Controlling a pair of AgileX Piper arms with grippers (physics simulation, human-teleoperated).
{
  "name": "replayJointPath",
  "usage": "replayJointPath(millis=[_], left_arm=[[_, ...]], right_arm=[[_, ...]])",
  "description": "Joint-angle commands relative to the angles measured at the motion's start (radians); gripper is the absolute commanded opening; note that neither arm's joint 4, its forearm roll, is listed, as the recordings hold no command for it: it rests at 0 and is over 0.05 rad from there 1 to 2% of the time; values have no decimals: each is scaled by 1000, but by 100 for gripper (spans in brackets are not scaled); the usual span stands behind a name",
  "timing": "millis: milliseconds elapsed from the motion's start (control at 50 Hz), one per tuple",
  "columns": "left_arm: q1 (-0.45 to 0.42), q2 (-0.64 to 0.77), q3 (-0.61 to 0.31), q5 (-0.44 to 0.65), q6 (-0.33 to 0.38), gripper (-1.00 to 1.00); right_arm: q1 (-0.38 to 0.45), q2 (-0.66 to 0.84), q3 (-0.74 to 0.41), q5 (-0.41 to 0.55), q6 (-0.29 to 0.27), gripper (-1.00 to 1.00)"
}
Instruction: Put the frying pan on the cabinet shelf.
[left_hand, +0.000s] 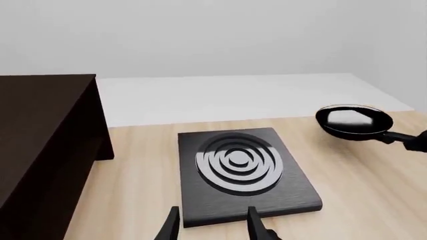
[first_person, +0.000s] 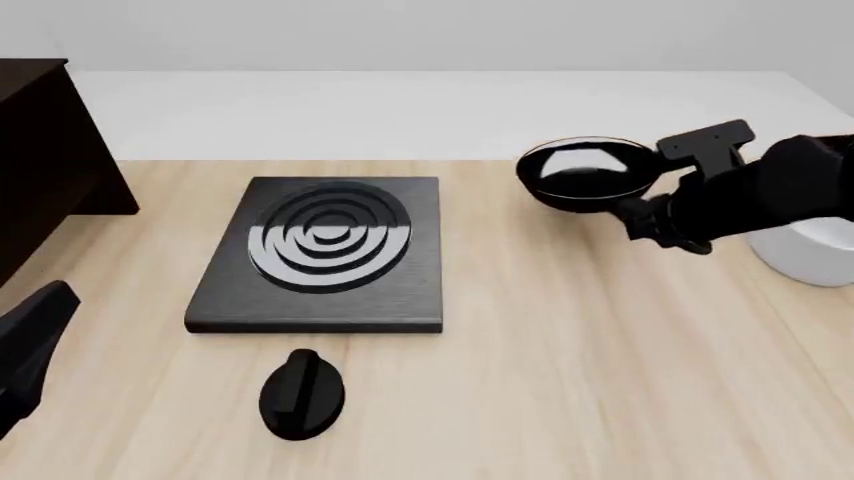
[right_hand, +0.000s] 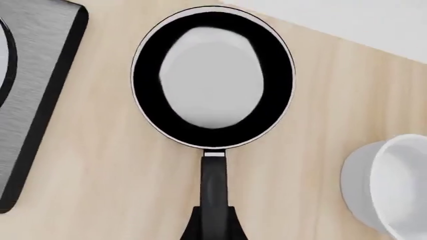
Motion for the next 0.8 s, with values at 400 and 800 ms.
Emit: replayJointPath(millis=[400, 800], left_arm=[[-29, 41, 5, 0, -139, 100], [-131, -10, -75, 67, -458, 100]], right_arm=[[198, -281, -43, 0, 32, -100], [388, -236, -169, 57, 39, -100]])
